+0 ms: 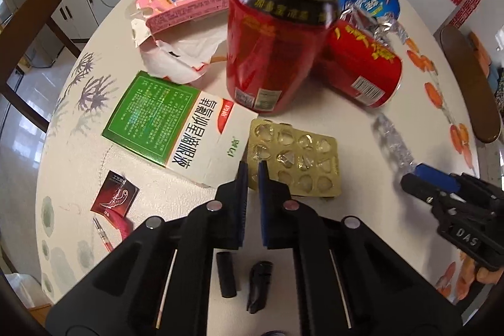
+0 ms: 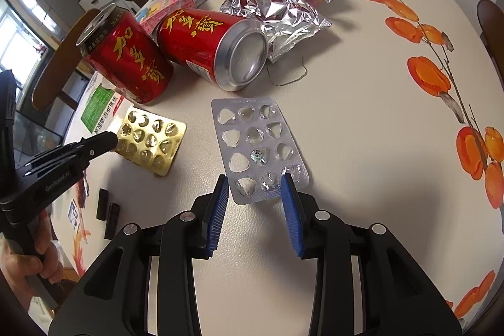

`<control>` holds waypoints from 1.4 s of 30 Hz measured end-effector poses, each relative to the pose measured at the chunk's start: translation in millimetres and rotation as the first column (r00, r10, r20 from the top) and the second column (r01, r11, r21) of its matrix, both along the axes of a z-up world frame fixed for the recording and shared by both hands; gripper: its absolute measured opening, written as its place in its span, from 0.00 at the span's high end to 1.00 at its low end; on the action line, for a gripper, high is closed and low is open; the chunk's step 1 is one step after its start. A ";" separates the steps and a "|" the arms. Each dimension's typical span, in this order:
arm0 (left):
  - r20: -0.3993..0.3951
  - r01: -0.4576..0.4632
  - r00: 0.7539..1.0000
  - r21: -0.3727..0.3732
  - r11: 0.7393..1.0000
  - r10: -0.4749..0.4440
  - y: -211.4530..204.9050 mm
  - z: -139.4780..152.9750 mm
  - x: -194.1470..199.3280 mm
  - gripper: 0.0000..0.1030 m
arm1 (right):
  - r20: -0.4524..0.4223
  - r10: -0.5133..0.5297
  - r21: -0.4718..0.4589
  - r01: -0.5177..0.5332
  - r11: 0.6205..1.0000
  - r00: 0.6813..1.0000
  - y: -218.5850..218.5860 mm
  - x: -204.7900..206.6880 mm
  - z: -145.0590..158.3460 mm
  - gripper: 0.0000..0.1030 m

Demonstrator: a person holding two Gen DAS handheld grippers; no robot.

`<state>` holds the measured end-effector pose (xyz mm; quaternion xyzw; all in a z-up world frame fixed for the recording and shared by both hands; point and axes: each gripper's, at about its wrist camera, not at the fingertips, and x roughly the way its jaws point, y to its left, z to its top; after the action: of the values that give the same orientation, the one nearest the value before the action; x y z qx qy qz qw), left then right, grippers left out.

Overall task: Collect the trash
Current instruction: 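Lower the left tool onto the black cylinder piece and close it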

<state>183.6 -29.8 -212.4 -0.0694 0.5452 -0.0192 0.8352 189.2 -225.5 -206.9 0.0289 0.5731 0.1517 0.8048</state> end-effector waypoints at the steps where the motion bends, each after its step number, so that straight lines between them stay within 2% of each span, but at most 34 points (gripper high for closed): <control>1: 0.008 -0.005 1.000 -0.015 1.000 0.006 1.1 3.0 -0.6 0.96 | 0.000 0.000 0.001 0.000 1.000 1.000 -1.5 -0.7 0.6 0.66; 2: 0.010 -0.010 1.000 -0.027 1.000 0.010 2.0 5.0 -0.4 1.00 | 0.000 0.000 0.002 0.000 1.000 1.000 -1.9 -1.0 0.6 0.66; 6: 0.008 -0.013 1.000 -0.069 0.997 0.014 4.7 10.8 -1.8 1.00 | -0.001 -0.002 0.005 0.002 1.000 1.000 -2.8 -1.1 1.1 0.66; 17: -0.016 -0.040 0.999 -0.080 0.996 0.038 20.3 3.9 -30.1 1.00 | 0.006 0.010 0.012 -0.010 1.000 1.000 -1.4 -3.5 5.4 0.66; 19: -0.019 -0.050 0.999 -0.071 0.996 0.049 26.5 4.3 -38.0 0.97 | 0.003 0.010 0.012 -0.010 1.000 1.000 -0.4 -4.6 3.7 0.66; 20: -0.011 -0.052 0.999 -0.050 0.997 0.052 28.4 4.5 -42.0 0.93 | 0.000 0.011 0.015 -0.011 1.000 1.000 0.6 -5.0 2.5 0.66; 21: -0.009 -0.055 0.998 -0.029 0.998 0.055 30.0 3.9 -45.5 0.84 | -0.001 0.012 0.016 -0.012 1.000 1.000 1.3 -5.6 2.0 0.66; 25: -0.018 -0.050 0.999 -0.022 0.998 0.050 29.9 -1.0 -52.0 0.82 | -0.003 0.018 0.020 -0.018 1.000 1.000 5.7 -6.9 1.2 0.66; 27: -0.010 -0.054 0.999 -0.002 0.999 0.054 28.4 -0.3 -55.9 0.71 | -0.002 0.022 0.020 -0.022 1.000 1.000 7.4 -7.1 2.1 0.66; 30: -0.002 -0.058 0.998 0.003 0.998 0.058 24.4 1.1 -59.1 0.66 | 0.001 0.027 0.020 -0.027 0.999 1.000 7.1 -6.9 3.6 0.66; 33: -0.006 -0.039 0.999 0.020 0.999 0.039 17.9 -1.0 -65.7 0.65 | 0.000 0.024 0.023 -0.024 0.999 1.000 4.7 -6.0 3.8 0.66; 37: -0.051 -0.027 0.998 -0.004 1.000 0.027 15.2 -11.7 -68.9 0.68 | 0.003 0.022 0.025 -0.022 0.999 1.000 3.4 -5.9 4.7 0.66; 39: -0.063 -0.027 0.998 -0.011 1.000 0.027 15.8 -16.5 -71.1 0.76 | 0.003 0.020 0.024 -0.020 0.999 1.000 3.3 -6.3 4.4 0.66; 41: -0.052 -0.032 0.998 -0.006 0.999 0.032 15.5 -16.0 -72.4 0.79 | 0.002 0.020 0.023 -0.020 1.000 1.000 2.9 -6.5 4.0 0.66; 42: -0.055 -0.033 0.998 -0.006 0.999 0.032 15.8 -16.5 -72.3 0.86 | 0.003 0.020 0.021 -0.020 1.000 1.000 3.3 -6.8 3.8 0.66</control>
<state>111.3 -14.0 -228.9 -0.0814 0.5668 -0.0055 0.8198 182.4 -222.2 -203.1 0.0313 0.5707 0.1659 0.8036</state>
